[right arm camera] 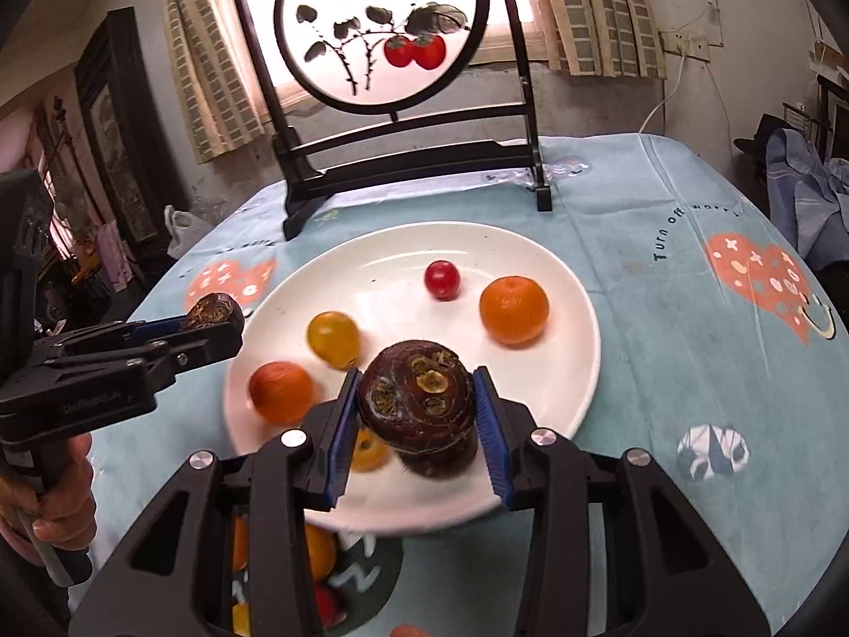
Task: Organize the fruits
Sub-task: 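Carry a brown fruit with the left tool while the right carries another to the plate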
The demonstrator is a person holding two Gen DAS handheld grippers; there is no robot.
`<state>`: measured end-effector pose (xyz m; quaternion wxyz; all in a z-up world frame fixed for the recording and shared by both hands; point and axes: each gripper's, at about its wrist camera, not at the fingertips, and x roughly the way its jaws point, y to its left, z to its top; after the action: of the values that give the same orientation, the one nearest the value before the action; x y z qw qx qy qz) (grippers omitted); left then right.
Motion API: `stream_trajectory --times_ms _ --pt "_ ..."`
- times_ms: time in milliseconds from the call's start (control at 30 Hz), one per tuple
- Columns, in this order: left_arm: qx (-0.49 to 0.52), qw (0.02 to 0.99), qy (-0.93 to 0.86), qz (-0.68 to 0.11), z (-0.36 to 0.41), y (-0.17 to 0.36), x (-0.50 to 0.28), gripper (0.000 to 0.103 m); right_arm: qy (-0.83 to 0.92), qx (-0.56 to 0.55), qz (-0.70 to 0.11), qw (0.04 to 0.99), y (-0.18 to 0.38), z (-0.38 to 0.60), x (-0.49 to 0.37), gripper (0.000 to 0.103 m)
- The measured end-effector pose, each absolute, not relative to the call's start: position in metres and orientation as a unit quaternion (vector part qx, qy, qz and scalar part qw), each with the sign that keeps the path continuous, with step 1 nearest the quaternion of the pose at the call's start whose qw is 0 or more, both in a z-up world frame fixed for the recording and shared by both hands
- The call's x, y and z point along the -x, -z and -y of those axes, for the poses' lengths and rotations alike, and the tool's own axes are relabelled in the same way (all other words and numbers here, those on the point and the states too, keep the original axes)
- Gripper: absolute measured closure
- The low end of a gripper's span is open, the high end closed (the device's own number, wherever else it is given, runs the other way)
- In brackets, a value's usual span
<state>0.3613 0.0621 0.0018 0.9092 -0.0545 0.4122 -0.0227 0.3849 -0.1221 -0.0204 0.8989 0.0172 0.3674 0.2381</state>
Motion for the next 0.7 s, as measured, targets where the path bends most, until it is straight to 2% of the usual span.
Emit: stream_trajectory --times_ms 133,200,267,333,467,700 --pt "0.052 0.899 0.01 -0.434 -0.065 0.017 -0.385 0.055 -0.238 -0.013 -0.378 0.895 0.031 0.122 -0.399 0.061" --pt "0.054 0.898 -0.005 -0.436 -0.067 0.019 -0.387 0.043 -0.239 -0.015 -0.376 0.895 0.03 0.123 -0.399 0.057" --pt "0.055 0.907 -0.014 -0.418 -0.068 0.011 -0.379 0.025 -0.246 -0.019 -0.371 0.895 0.023 0.124 -0.393 0.053" --pt "0.048 0.914 -0.021 -0.401 -0.066 -0.002 -0.364 0.018 -0.259 -0.024 -0.358 0.897 0.012 0.127 -0.382 0.052" --pt "0.041 0.926 -0.021 -0.376 -0.063 -0.021 -0.321 0.009 -0.291 -0.036 -0.352 0.889 -0.002 0.131 -0.353 0.052" --pt "0.079 0.929 -0.015 -0.362 -0.07 -0.003 -0.245 0.005 -0.337 -0.02 -0.371 0.865 0.017 0.124 -0.293 0.052"
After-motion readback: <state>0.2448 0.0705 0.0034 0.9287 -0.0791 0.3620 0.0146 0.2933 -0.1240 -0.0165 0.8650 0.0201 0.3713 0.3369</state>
